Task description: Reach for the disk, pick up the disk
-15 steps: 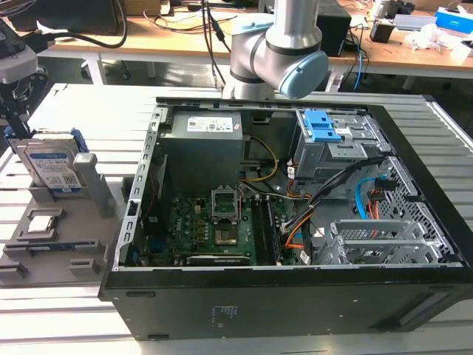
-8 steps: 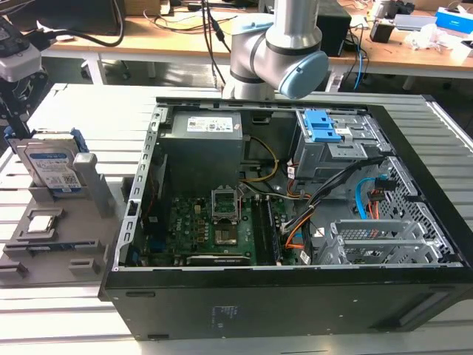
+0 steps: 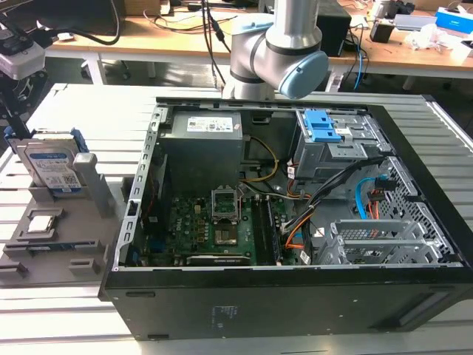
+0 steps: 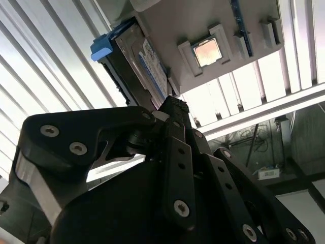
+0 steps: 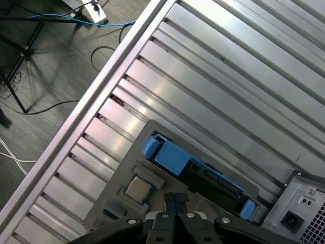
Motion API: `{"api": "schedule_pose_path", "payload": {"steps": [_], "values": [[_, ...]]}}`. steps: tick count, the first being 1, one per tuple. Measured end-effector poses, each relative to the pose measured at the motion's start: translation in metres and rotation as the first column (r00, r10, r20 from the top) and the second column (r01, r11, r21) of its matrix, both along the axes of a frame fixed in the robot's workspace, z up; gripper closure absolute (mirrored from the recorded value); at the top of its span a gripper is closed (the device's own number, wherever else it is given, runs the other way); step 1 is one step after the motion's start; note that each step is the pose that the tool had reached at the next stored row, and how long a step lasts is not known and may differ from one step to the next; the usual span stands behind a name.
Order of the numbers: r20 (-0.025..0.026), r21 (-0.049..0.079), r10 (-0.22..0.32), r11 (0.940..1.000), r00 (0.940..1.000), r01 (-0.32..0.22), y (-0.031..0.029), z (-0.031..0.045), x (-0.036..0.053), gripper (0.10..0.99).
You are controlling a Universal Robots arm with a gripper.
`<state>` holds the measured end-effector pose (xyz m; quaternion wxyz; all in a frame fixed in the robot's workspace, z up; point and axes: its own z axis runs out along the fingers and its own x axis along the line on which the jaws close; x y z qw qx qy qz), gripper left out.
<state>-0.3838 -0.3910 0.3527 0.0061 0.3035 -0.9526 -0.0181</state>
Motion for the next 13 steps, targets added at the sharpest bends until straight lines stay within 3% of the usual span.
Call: {"api": "schedule_pose_path", "payload": {"steps": [13], "values": [[0.0,0.0,0.081,0.9967,0.9967,-0.081,0.0,0.0,0.0,0.98]]}}
